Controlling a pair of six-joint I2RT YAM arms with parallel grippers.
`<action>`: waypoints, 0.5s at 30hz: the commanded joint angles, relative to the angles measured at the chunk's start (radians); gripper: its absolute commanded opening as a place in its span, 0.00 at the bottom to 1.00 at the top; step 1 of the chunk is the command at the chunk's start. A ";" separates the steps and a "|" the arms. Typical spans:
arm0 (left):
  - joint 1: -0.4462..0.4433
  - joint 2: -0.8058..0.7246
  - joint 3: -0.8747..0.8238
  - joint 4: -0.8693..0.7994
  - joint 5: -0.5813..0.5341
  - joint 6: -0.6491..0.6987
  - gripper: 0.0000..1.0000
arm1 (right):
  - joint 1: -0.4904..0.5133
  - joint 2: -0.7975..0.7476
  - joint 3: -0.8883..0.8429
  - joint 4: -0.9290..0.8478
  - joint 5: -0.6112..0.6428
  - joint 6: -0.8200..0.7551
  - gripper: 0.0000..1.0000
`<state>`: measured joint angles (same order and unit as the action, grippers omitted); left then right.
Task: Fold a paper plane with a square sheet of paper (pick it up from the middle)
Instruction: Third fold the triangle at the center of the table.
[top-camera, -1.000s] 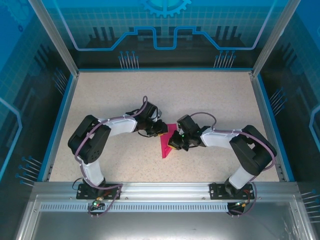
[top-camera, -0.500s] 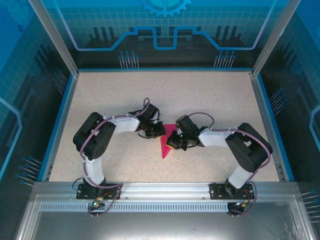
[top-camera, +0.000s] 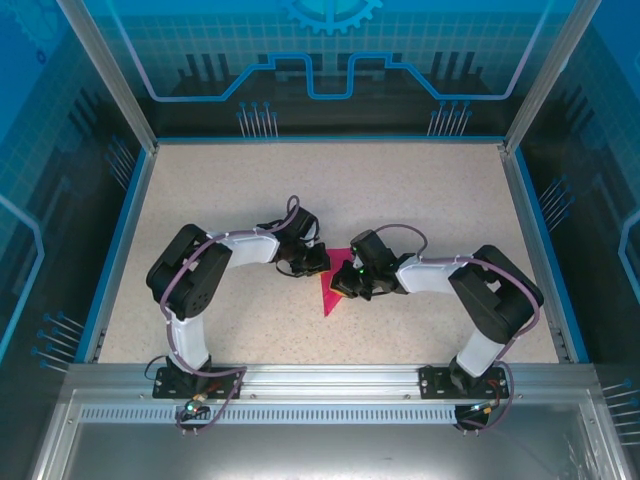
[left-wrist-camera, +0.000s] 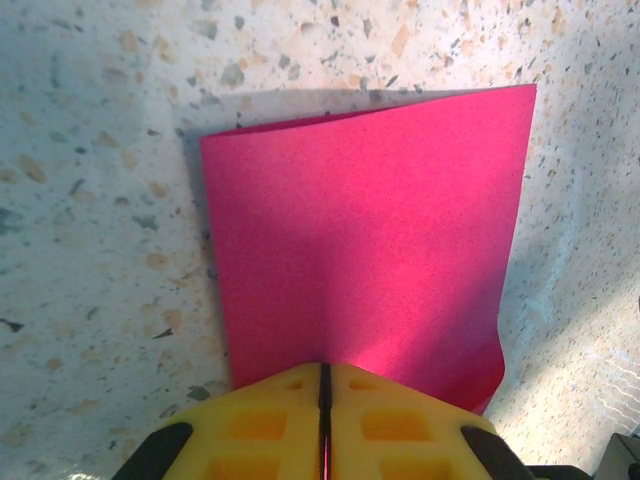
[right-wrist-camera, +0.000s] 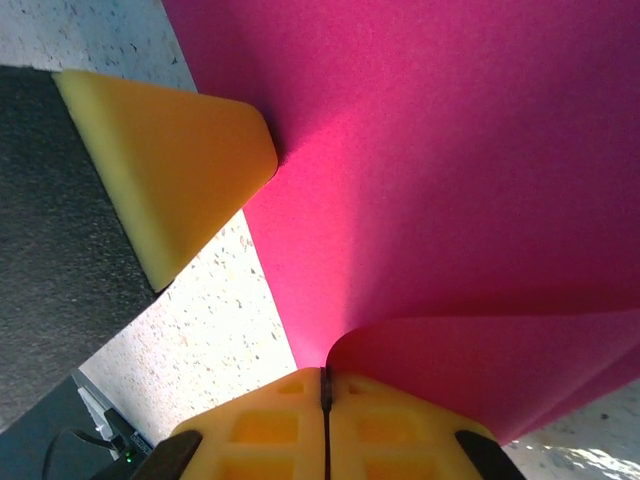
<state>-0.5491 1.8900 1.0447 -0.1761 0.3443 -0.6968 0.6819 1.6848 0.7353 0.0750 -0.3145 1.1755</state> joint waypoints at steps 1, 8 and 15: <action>0.003 0.024 0.002 -0.037 -0.025 0.018 0.10 | 0.014 0.018 0.015 0.006 0.021 0.001 0.07; 0.003 0.023 -0.003 -0.036 -0.025 0.019 0.10 | 0.015 0.027 0.019 0.005 0.033 0.006 0.07; 0.003 0.024 -0.006 -0.031 -0.024 0.019 0.10 | 0.014 0.037 0.029 -0.001 0.041 0.006 0.07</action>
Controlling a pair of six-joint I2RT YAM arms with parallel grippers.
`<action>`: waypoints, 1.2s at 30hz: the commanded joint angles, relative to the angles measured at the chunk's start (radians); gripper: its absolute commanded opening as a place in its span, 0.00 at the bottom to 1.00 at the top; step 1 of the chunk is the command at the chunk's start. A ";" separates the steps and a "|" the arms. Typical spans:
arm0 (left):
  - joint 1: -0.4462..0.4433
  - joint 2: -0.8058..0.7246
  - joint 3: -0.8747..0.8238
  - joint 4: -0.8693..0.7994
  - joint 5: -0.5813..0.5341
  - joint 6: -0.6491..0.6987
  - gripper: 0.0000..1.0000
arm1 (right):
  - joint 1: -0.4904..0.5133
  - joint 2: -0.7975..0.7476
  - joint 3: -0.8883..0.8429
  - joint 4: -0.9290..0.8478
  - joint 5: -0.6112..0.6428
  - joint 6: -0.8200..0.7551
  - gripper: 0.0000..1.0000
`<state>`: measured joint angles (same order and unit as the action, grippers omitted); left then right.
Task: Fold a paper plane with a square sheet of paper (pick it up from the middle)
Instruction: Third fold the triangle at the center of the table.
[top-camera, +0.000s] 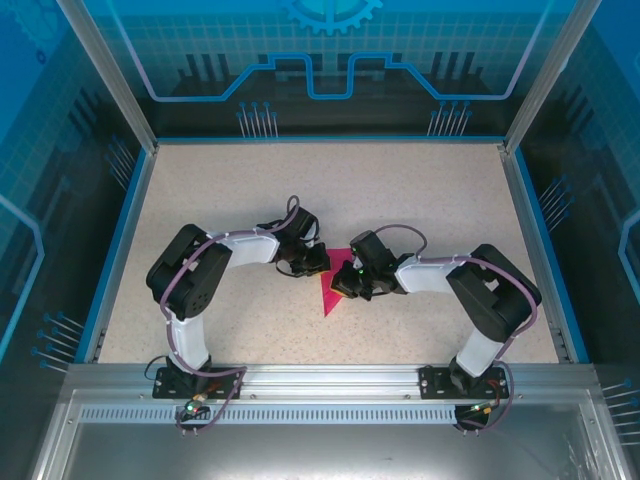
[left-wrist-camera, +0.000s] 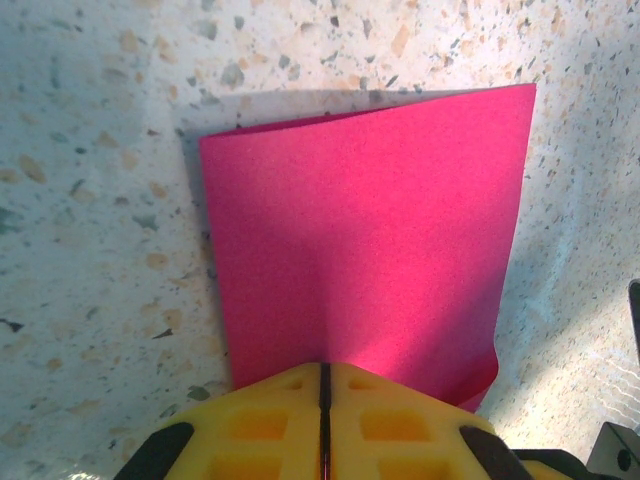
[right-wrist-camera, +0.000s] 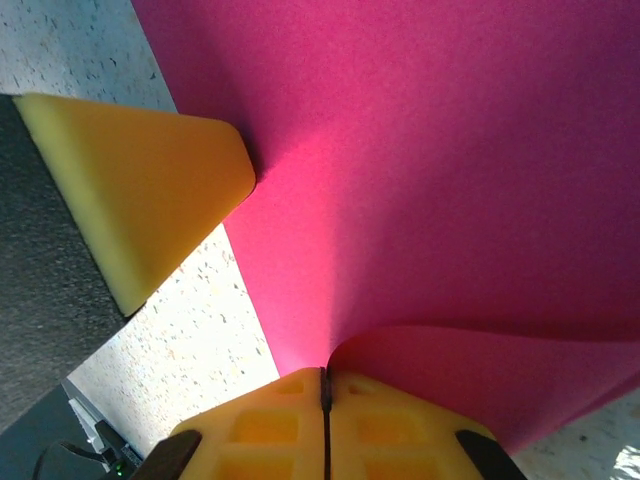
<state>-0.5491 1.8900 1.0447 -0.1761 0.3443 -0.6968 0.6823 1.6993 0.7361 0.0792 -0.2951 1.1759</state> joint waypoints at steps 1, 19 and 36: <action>0.004 0.024 -0.007 -0.031 -0.024 0.019 0.10 | 0.014 0.025 0.028 -0.004 0.021 0.006 0.07; 0.002 0.027 -0.013 -0.028 -0.019 0.017 0.10 | 0.012 0.049 0.037 0.002 0.021 0.001 0.07; 0.003 0.022 -0.018 -0.028 -0.023 0.016 0.09 | 0.013 0.056 0.038 -0.031 0.033 -0.010 0.08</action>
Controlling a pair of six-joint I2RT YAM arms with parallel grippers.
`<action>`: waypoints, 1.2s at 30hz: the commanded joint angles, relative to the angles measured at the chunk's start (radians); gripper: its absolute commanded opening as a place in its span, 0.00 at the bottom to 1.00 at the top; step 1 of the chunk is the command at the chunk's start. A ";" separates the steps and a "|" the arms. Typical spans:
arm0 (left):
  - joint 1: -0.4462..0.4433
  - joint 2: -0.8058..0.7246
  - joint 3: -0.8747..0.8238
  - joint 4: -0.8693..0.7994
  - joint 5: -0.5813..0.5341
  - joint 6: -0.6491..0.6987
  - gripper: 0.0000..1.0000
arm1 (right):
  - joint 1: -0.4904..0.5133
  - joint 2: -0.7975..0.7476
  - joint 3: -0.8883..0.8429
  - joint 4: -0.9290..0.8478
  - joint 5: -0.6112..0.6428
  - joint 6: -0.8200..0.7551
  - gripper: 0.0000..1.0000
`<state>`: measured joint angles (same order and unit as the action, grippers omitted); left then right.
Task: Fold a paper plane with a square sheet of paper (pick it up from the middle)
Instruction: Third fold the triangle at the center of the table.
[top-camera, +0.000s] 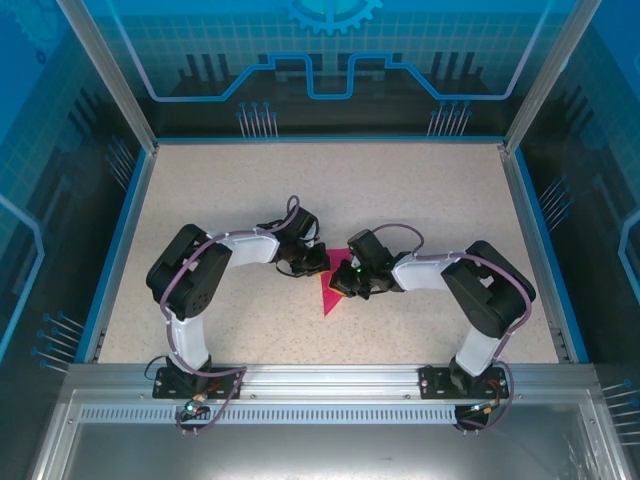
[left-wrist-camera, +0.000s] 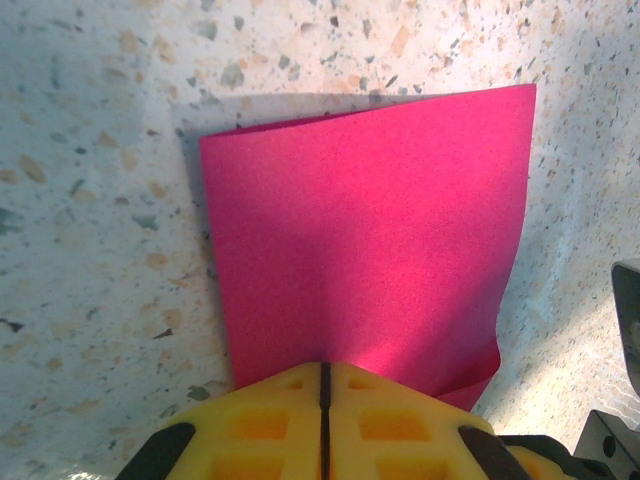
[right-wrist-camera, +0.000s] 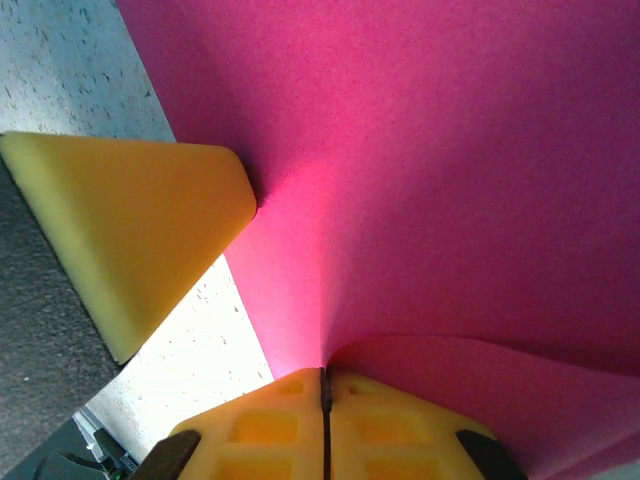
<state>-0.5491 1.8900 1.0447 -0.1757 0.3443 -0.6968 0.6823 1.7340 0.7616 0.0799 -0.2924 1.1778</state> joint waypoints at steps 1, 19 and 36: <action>0.002 0.021 -0.019 -0.028 -0.023 0.016 0.10 | 0.012 0.020 0.012 -0.035 0.030 -0.012 0.08; 0.064 -0.120 0.008 -0.117 -0.081 -0.017 0.19 | 0.013 0.028 0.002 -0.048 0.037 -0.012 0.24; 0.106 -0.293 -0.153 -0.027 0.021 -0.041 0.22 | 0.014 -0.018 0.000 -0.040 0.036 -0.026 0.40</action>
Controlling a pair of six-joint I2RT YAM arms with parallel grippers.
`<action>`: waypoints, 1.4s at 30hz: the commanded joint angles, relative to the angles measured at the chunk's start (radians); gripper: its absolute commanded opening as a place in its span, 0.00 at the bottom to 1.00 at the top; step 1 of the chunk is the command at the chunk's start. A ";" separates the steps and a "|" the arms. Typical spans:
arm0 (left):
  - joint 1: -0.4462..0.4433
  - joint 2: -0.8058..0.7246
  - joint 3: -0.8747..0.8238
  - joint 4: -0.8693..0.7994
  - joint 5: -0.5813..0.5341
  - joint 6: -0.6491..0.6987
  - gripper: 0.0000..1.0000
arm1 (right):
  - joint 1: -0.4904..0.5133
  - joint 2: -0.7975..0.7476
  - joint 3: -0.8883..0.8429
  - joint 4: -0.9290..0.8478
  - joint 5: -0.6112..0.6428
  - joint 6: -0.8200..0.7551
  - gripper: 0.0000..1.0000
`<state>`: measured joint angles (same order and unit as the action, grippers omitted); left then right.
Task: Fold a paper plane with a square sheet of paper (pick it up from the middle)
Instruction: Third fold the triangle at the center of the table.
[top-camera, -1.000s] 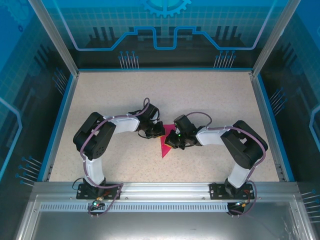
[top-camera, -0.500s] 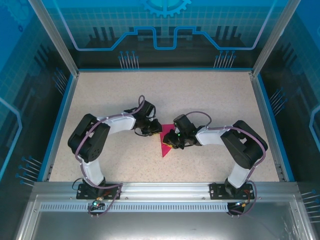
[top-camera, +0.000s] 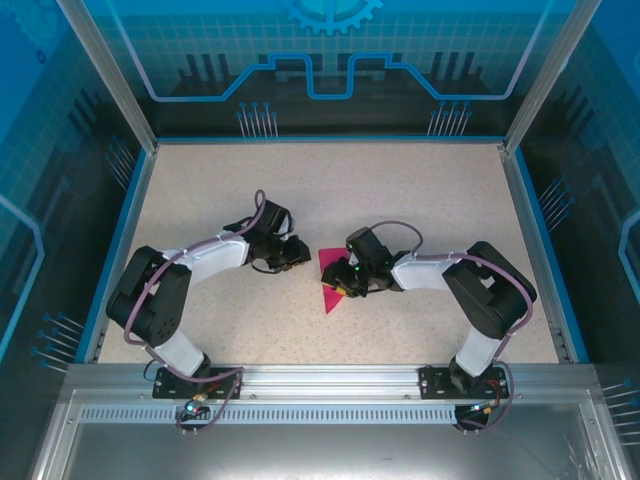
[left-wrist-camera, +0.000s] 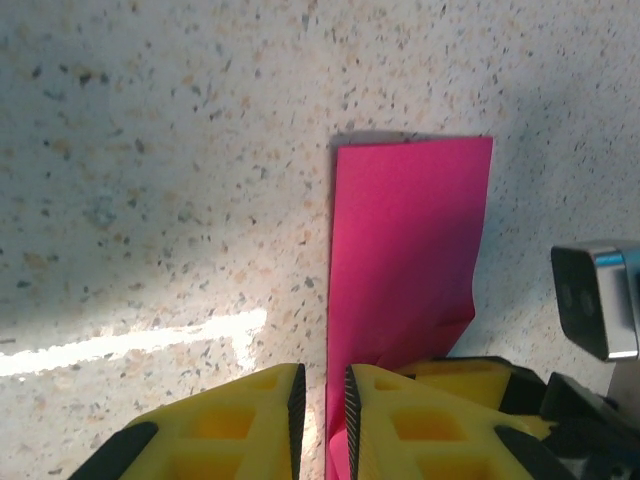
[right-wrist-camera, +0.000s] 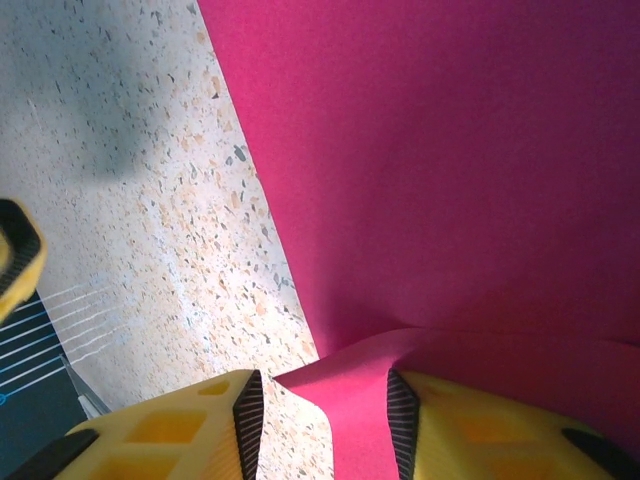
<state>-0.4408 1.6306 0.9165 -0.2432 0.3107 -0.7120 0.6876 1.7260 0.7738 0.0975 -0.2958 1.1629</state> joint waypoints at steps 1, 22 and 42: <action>-0.003 -0.035 -0.032 0.053 0.071 -0.028 0.22 | 0.008 -0.010 -0.013 -0.058 0.041 -0.012 0.39; -0.045 0.241 0.086 0.192 0.167 -0.040 0.13 | 0.012 -0.023 -0.016 -0.059 0.041 -0.026 0.30; -0.046 0.317 0.108 0.100 0.112 -0.015 0.12 | 0.029 -0.071 -0.005 -0.166 0.090 -0.032 0.30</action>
<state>-0.4828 1.9133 1.0142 -0.0853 0.4618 -0.7341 0.7010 1.6752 0.7673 -0.0154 -0.2314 1.1439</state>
